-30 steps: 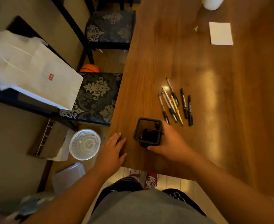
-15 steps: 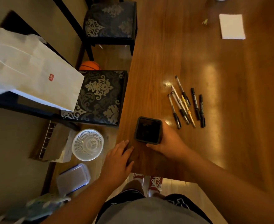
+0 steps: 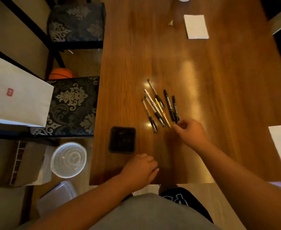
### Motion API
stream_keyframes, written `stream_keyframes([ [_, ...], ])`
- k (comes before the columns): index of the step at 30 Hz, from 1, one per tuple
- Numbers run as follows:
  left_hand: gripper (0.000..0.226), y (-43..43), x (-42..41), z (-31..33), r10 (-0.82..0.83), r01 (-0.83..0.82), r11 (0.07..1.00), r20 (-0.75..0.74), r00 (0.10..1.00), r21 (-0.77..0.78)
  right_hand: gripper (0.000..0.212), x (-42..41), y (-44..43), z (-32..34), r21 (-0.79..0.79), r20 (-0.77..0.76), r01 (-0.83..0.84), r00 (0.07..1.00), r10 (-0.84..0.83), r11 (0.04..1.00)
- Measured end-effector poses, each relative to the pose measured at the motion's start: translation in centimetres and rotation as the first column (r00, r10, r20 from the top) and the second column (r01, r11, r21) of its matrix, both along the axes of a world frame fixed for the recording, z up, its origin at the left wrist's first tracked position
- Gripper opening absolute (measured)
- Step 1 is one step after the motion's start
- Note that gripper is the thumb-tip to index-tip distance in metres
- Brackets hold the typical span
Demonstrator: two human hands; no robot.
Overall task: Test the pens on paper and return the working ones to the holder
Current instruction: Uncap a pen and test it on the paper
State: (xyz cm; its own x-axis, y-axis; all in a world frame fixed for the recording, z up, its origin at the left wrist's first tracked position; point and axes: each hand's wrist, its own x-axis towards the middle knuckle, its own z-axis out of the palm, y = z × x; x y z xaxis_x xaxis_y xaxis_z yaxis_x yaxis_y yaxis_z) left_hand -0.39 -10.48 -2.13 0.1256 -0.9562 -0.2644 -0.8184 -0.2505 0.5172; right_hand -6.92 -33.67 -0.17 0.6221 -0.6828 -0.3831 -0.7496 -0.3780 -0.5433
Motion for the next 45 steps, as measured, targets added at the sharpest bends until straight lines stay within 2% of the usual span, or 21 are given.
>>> stream_keyframes([
  [2,0.033,-3.3,-0.6,0.0,-0.016,0.016,1.000,0.020,1.000,-0.014,0.014,1.1,-2.9,-0.3,-0.050,-0.036,0.055,0.998,-0.057,0.997],
  [5,0.031,-7.5,-1.2,-0.6,0.041,-0.036,0.998,0.077,0.996,-0.057,0.021,3.0,-6.4,-1.2,-0.028,-0.047,0.084,0.995,-0.086,0.996],
  [14,0.057,-12.1,-3.9,-2.6,0.161,-0.159,0.987,0.189,0.969,-0.023,0.035,7.4,-10.1,-3.5,0.076,-0.128,-0.156,0.978,0.165,0.985],
  [18,0.059,-12.5,-4.6,-2.5,0.247,-0.247,0.969,0.190,0.950,-0.022,0.026,7.8,-10.5,-3.5,0.087,-0.151,-0.237,0.957,0.248,0.968],
  [22,0.052,-12.5,-5.3,-2.0,0.298,-0.303,0.953,0.163,0.940,0.007,0.028,6.2,-11.0,-2.7,0.086,-0.193,-0.222,0.953,0.235,0.971],
  [25,0.035,-13.0,-5.1,-1.4,0.413,-0.416,0.909,0.131,0.901,-0.003,0.029,2.4,-11.4,-2.1,0.210,-0.118,-0.080,0.987,0.106,0.974],
  [28,0.029,-14.2,-4.7,-0.5,0.459,-0.462,0.886,0.055,0.887,0.050,0.026,-3.5,-10.6,-0.7,0.386,-0.049,0.189,0.982,-0.184,0.903],
  [32,0.043,-16.2,-6.0,1.5,0.394,-0.382,0.919,-0.259,0.882,0.097,0.021,-11.6,-8.6,2.5,0.574,-0.037,0.463,0.839,-0.543,0.675],
  [35,0.030,-17.7,-8.1,2.8,0.219,-0.221,0.975,-0.341,0.914,0.034,0.019,-15.6,-8.0,5.2,0.667,-0.036,0.564,0.677,-0.735,0.486],
  [38,0.021,-19.6,-10.2,3.6,0.113,-0.134,0.990,-0.320,0.941,-0.045,0.015,-18.7,-8.3,7.0,0.718,0.009,0.560,0.585,-0.811,0.412],
  [42,0.021,-22.6,-12.9,4.2,0.037,-0.069,0.994,-0.337,0.941,-0.084,0.017,-21.7,-9.7,7.4,0.726,0.062,0.509,0.622,-0.781,0.463],
  [45,0.019,-25.1,-15.0,4.2,0.055,-0.079,0.995,-0.332,0.942,-0.059,0.021,-23.9,-11.7,6.7,0.729,0.072,0.488,0.643,-0.763,0.481],
])
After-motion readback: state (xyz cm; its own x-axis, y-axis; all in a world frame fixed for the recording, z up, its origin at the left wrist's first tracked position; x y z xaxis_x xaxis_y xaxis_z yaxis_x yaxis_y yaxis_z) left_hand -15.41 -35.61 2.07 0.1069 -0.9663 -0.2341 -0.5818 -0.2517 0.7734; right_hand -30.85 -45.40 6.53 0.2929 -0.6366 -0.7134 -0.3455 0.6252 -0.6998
